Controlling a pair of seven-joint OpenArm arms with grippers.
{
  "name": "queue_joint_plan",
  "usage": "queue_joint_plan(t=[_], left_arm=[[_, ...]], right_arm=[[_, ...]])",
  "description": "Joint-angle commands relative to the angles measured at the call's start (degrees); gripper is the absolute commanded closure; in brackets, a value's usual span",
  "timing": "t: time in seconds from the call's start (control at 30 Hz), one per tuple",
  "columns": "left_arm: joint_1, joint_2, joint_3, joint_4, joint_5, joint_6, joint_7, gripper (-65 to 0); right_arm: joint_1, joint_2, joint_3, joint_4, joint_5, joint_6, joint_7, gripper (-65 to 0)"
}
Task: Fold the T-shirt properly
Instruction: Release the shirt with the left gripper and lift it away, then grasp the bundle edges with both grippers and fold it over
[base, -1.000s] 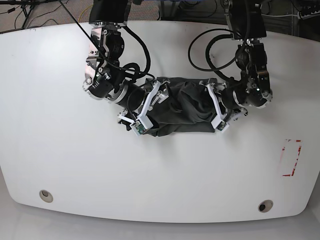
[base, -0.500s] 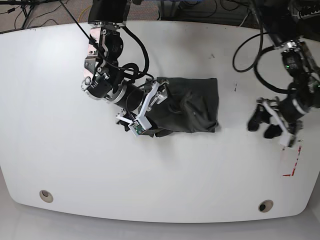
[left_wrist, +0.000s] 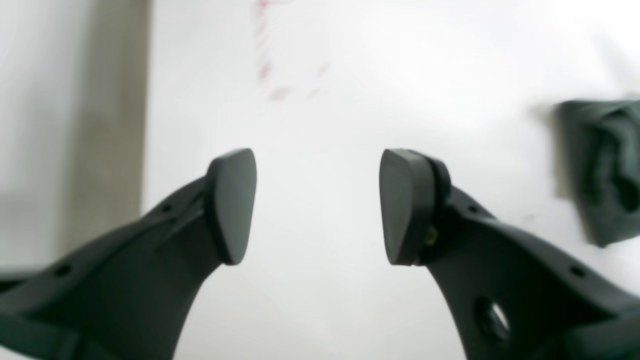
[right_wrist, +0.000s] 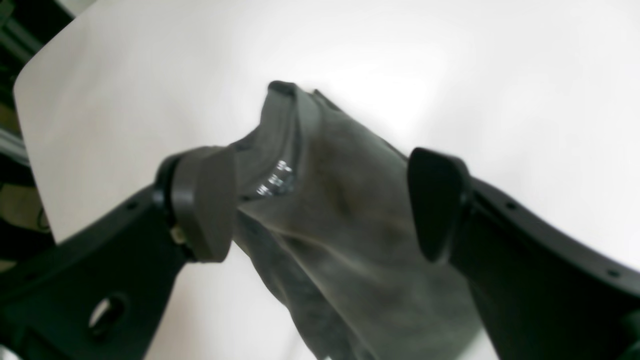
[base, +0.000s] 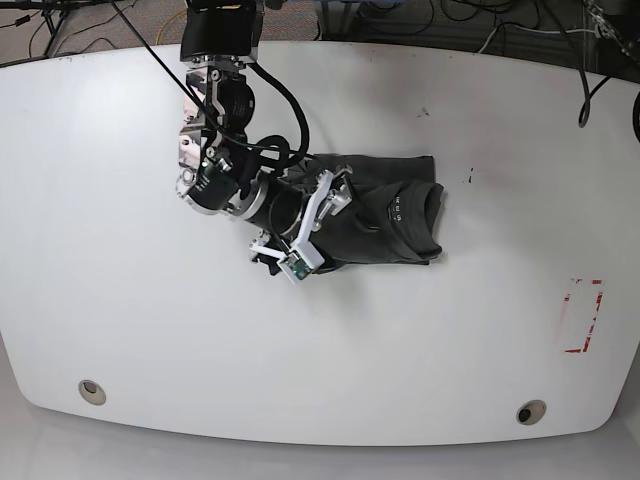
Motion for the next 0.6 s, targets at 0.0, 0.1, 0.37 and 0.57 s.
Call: queue_joint_plan(t=[0.0,0.1,0.37,0.57], left_arm=[[0.9,-2.6,-1.5,-0.3,-1.2,-0.1,-1.2,-36.7],[2.7,-2.5,-1.9,-0.3,-1.1,-0.1,-1.2,-36.7],[4.2,1.0,5.5,-0.1,-1.1,-0.1,-1.3,-36.5],[4.1,6.9,13.5,8.2,2.8,-0.1,-4.6,-36.5]], right_arm=[[2.2,-0.5,-2.2,-1.4,1.1,0.1,1.8,-50.3],[3.4,-0.5,-4.2,-4.0,1.1,0.1,3.1,-50.3],[6.8,0.1,-8.4,-10.2,1.1,0.1,9.7,-50.3],[8.6,4.7,-8.5,-10.4,1.1,-1.0,11.4,-49.1]])
